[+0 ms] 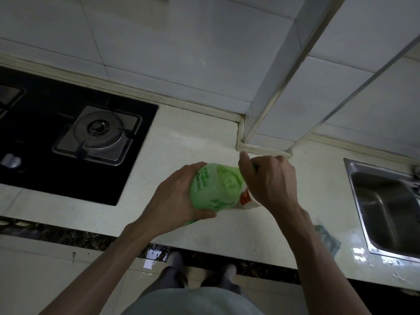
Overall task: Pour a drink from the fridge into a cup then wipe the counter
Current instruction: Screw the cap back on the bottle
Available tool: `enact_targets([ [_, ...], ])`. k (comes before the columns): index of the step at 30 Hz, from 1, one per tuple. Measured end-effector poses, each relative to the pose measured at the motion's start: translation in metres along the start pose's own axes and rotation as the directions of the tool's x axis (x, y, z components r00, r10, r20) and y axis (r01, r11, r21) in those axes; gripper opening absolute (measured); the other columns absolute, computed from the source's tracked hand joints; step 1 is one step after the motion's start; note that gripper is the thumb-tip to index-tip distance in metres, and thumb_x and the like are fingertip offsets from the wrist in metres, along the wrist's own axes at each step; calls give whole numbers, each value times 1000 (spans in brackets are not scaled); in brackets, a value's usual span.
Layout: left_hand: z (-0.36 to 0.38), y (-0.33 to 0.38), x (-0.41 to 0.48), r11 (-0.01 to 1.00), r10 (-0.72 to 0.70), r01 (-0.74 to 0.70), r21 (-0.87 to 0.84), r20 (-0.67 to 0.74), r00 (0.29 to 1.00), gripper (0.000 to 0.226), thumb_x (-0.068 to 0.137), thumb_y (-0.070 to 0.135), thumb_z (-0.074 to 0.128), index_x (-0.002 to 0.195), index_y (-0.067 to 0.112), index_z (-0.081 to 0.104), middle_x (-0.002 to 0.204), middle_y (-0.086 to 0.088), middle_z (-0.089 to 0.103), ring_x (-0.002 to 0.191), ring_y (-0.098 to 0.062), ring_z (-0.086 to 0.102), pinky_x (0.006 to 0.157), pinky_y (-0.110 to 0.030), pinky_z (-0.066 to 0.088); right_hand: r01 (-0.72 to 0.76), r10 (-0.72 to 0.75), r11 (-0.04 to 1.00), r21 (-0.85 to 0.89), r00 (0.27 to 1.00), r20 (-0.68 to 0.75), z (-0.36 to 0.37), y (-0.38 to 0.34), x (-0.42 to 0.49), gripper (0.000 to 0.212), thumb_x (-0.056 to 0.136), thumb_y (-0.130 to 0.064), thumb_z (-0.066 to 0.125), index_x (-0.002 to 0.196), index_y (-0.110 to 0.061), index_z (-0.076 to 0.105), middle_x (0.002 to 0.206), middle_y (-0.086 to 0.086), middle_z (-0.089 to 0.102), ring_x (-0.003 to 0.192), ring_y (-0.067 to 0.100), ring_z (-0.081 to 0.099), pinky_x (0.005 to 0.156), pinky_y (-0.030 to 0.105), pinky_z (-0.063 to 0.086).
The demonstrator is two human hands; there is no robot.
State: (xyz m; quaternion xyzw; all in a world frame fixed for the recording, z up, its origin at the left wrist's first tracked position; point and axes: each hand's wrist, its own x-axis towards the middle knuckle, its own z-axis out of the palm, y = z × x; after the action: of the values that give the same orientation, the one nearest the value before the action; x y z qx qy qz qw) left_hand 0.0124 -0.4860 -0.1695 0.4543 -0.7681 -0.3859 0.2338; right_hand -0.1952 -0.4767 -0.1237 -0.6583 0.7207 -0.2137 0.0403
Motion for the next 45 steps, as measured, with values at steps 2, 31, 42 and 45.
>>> enact_targets([
  [2,7,1,-1,999,25,-23,40,-38,999,97,53,49,90,136,34,42,123,14,57,107,-6,55,86,-30,48,-198,198,980,-4,979,54,1,-2,3,62,96,-49,39,43,-16,34,39,-3,31,35,16,29,48,27,36],
  [31,45,77,29,957,-70,127,-260,217,974,90,50,21,96,126,38,51,112,18,67,105,-1,64,87,-26,55,593,-593,805,12,805,-5,-80,97,15,45,97,-46,38,59,-23,37,50,-10,30,39,11,28,45,17,19],
  [42,107,109,42,988,-141,140,-67,-6,990,94,49,37,94,128,42,44,112,26,59,101,8,57,83,-24,51,79,-66,994,-73,983,172,-76,136,12,63,95,-55,34,47,-15,36,42,-2,31,37,15,29,50,26,42],
  [45,99,111,43,971,-141,160,-179,113,983,88,51,28,95,125,38,49,110,20,64,101,3,62,85,-31,56,315,-307,941,-122,949,78,-89,139,10,62,93,-63,25,48,-20,31,40,-9,26,35,9,24,45,21,21],
])
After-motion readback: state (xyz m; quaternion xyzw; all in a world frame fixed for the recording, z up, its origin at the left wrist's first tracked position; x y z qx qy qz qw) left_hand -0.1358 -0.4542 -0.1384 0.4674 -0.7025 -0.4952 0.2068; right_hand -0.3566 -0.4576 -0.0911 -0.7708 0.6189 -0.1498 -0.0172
